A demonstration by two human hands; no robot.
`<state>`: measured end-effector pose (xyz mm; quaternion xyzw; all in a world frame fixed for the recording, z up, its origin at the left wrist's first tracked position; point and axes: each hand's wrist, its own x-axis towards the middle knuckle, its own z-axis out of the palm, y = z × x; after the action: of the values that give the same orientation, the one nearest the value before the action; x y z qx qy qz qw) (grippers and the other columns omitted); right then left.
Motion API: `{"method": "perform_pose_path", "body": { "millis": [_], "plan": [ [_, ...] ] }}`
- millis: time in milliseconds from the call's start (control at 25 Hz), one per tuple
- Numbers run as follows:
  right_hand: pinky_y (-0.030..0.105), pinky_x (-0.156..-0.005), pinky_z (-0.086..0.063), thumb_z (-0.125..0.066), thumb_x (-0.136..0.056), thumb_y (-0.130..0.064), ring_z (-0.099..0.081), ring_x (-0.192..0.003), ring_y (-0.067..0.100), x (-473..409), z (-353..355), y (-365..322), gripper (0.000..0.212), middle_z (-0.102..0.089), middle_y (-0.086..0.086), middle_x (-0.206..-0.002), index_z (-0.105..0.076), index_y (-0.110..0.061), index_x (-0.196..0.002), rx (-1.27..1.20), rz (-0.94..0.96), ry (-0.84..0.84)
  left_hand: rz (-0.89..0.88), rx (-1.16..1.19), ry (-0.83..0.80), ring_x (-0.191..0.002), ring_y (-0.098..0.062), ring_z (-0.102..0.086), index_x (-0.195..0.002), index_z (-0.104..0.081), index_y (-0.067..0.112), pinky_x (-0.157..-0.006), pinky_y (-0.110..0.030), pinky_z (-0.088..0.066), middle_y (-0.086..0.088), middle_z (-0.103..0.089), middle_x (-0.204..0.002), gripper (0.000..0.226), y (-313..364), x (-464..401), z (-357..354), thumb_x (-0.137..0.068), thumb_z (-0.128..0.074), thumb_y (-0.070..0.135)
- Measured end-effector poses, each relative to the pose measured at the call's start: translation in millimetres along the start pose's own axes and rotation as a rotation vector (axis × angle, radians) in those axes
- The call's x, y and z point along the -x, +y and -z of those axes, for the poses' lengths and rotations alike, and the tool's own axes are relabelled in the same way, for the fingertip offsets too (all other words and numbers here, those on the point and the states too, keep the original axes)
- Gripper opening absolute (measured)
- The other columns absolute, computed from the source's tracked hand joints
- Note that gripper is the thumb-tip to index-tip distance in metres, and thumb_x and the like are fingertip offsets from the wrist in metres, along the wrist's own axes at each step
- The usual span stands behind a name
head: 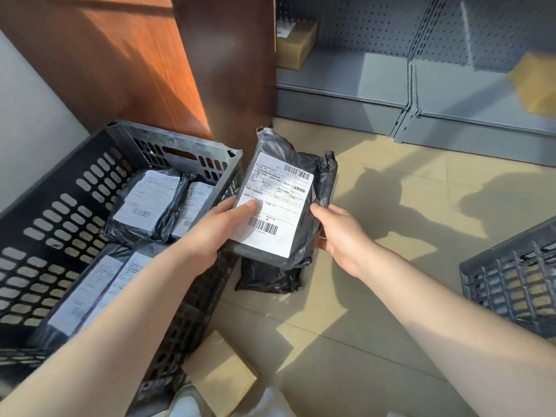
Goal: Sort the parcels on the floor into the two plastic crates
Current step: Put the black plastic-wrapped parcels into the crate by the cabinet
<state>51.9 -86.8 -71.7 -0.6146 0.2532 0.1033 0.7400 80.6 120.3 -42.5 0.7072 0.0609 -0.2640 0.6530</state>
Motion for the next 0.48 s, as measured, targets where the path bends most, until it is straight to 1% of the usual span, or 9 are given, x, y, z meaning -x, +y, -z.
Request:
{"method": "perform_pose_path", "body": {
  "millis": [80,160,240,280,360,440,480],
  "plan": [
    [0.037,-0.089,-0.057,-0.051,-0.103,-0.026,-0.072,-0.095,0.015,6.5,-18.7,-14.2,0.017,-0.077,-0.003,-0.103,-0.067,-0.022,-0.102,-0.015,0.015,-0.05,-0.02,-0.03,0.036,-0.104,-0.02,-0.07,-0.119,-0.065,0.026,-0.102,-0.041,-0.048,0.004,-0.076,-0.108,0.03,14.1,4.3,18.9,-0.092,-0.064,0.039],
    [0.036,-0.085,-0.059,-0.051,-0.103,-0.028,-0.072,-0.091,0.015,10.7,-36.7,-25.5,0.016,-0.077,-0.004,-0.099,-0.066,-0.023,-0.102,-0.012,0.021,-0.09,-0.055,-0.047,0.084,-0.105,-0.024,-0.07,-0.123,-0.063,0.021,-0.099,-0.044,-0.051,0.0,-0.075,-0.109,0.034,25.1,7.3,35.8,-0.094,-0.062,0.037],
    [0.036,-0.083,-0.06,-0.051,-0.103,-0.028,-0.071,-0.087,0.016,13.4,-55.4,-33.8,0.017,-0.075,0.001,-0.103,-0.065,-0.019,-0.106,-0.002,0.022,-0.117,-0.087,-0.058,0.159,-0.105,-0.024,-0.07,-0.123,-0.063,0.021,-0.099,-0.045,-0.051,0.0,-0.076,-0.107,0.034,34.0,9.9,54.2,-0.093,-0.063,0.037],
    [0.038,-0.085,-0.06,-0.051,-0.103,-0.029,-0.07,-0.086,0.018,13.4,-64.8,-36.4,0.019,-0.074,0.005,-0.108,-0.063,-0.017,-0.109,0.004,0.021,-0.13,-0.092,-0.055,0.179,-0.104,-0.023,-0.071,-0.12,-0.065,0.021,-0.101,-0.046,-0.05,0.0,-0.076,-0.107,0.032,37.2,9.8,64.6,-0.093,-0.063,0.038],
    [0.043,-0.09,-0.058,-0.051,-0.102,-0.033,-0.068,-0.094,0.022,11.0,-83.3,-37.6,0.024,-0.07,0.012,-0.117,-0.06,-0.014,-0.114,0.043,0.02,-0.163,-0.069,-0.064,0.183,-0.103,-0.02,-0.071,-0.115,-0.068,0.023,-0.107,-0.046,-0.043,0.002,-0.076,-0.106,0.029,40.9,10.8,86.2,-0.094,-0.061,0.04],
    [0.044,-0.093,-0.057,-0.051,-0.101,-0.04,-0.065,-0.104,0.026,10.9,-101.5,-34.6,0.038,-0.064,0.017,-0.124,-0.058,-0.01,-0.122,0.103,0.021,-0.19,-0.023,-0.08,0.188,-0.106,-0.02,-0.07,-0.116,-0.069,0.023,-0.111,-0.046,-0.036,0.002,-0.076,-0.108,0.033,38.8,10.6,107.9,-0.093,-0.059,0.045],
    [0.045,-0.095,-0.055,-0.049,-0.101,-0.043,-0.064,-0.107,0.027,10.7,-109.4,-31.2,0.045,-0.061,0.021,-0.126,-0.056,-0.006,-0.126,0.148,0.03,-0.193,0.002,-0.068,0.2,-0.105,-0.022,-0.07,-0.116,-0.068,0.021,-0.11,-0.047,-0.037,0.0,-0.076,-0.108,0.034,36.5,10.4,117.0,-0.094,-0.059,0.045]
  ]
}}
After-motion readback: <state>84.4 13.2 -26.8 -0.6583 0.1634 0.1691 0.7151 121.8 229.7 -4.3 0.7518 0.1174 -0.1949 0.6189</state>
